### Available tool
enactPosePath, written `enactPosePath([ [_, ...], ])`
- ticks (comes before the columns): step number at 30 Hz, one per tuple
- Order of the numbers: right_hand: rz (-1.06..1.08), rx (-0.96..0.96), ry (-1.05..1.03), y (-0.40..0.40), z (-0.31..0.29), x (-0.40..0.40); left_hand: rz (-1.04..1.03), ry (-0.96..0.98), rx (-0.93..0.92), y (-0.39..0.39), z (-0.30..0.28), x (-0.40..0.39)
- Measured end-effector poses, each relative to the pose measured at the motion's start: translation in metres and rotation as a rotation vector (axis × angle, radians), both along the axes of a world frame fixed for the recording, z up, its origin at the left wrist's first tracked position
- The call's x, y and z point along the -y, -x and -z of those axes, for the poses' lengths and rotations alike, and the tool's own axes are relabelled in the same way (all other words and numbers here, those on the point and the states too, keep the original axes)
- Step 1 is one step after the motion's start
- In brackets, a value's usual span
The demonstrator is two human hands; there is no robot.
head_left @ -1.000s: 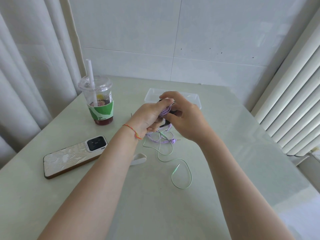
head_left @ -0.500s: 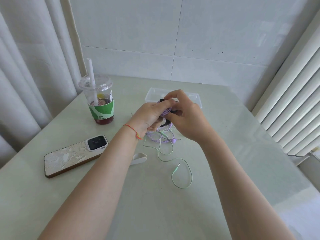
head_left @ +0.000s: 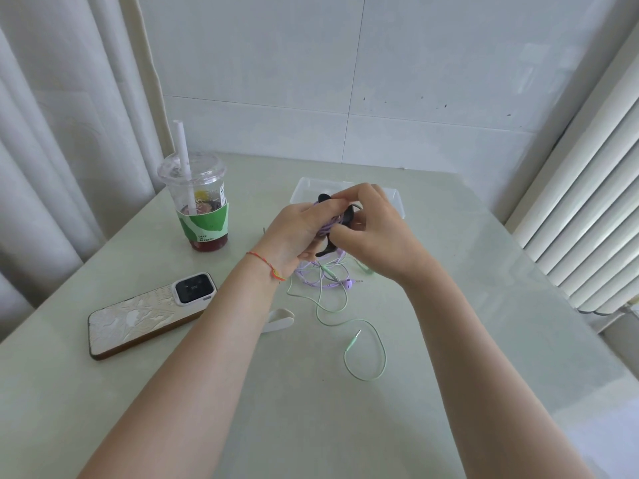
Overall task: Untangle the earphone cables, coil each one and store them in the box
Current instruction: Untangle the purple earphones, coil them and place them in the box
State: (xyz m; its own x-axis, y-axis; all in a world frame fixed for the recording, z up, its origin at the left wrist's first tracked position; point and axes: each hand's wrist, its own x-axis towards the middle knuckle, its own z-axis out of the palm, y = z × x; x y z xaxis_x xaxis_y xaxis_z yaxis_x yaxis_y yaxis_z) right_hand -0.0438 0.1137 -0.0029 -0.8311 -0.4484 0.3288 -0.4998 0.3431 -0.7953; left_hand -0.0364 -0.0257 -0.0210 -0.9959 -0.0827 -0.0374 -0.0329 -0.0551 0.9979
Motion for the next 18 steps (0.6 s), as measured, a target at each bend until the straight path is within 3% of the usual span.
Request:
enactPosePath([
  [5, 0.011, 0.036, 0.035, 0.002, 0.003, -0.001, 0.011, -0.028, 0.021, -0.002, 0.002, -0.004],
  [13, 0.088, -0.014, 0.022, -0.002, 0.005, 0.012, -0.077, -0.233, 0.025, -0.005, -0.002, -0.004],
  [18, 0.117, -0.005, 0.059, -0.004, 0.005, 0.016, -0.058, -0.228, -0.025, -0.003, -0.003, -0.005],
])
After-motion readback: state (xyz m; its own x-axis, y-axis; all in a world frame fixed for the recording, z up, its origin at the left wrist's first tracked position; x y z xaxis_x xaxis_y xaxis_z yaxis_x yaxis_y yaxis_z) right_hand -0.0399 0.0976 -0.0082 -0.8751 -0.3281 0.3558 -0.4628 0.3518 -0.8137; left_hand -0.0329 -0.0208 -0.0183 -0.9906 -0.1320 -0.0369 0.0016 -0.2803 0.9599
